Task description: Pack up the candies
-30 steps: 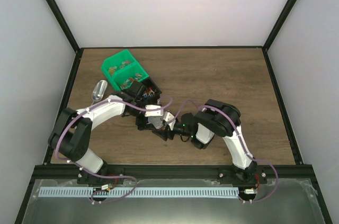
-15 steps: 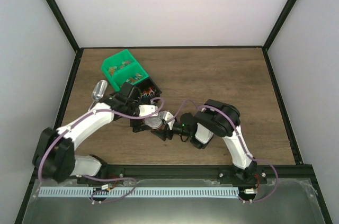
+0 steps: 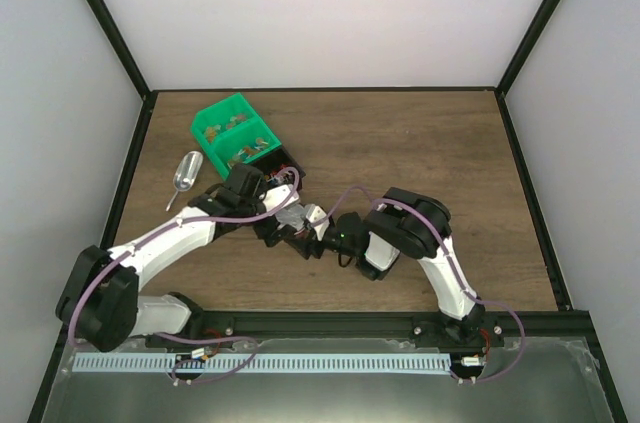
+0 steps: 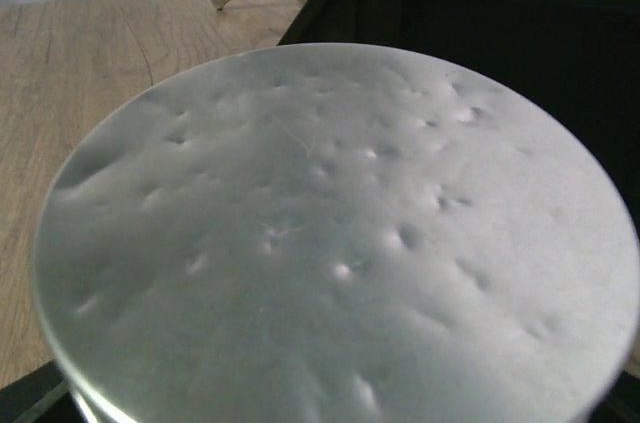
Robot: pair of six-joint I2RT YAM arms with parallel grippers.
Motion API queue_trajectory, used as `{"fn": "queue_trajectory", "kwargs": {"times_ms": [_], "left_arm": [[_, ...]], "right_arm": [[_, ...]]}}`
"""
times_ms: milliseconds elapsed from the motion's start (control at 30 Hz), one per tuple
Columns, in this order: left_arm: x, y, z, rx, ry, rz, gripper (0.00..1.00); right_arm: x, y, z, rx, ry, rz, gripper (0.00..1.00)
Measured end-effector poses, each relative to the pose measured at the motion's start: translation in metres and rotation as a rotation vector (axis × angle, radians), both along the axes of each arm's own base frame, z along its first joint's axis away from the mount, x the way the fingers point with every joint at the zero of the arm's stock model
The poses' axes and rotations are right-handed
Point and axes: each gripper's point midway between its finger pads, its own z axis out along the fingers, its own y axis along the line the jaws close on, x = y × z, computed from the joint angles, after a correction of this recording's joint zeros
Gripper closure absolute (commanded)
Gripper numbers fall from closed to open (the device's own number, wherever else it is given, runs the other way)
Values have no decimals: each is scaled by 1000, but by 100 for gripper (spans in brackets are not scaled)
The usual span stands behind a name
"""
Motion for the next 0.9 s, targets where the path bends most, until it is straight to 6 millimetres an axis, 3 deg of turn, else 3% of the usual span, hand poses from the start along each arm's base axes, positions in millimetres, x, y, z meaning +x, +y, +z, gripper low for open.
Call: {"fn": "queue_trajectory", "kwargs": {"times_ms": [333, 567, 900], "left_arm": [[12, -12, -17, 20, -8, 48, 0], [15, -14, -22, 27, -6, 61, 7], [13, -16, -24, 23, 3, 45, 24]], "right_arm": [[3, 0, -1, -5, -1, -17, 28], [4, 0, -1, -5, -2, -17, 28], [3, 1, -1, -9, -8, -8, 29]]}}
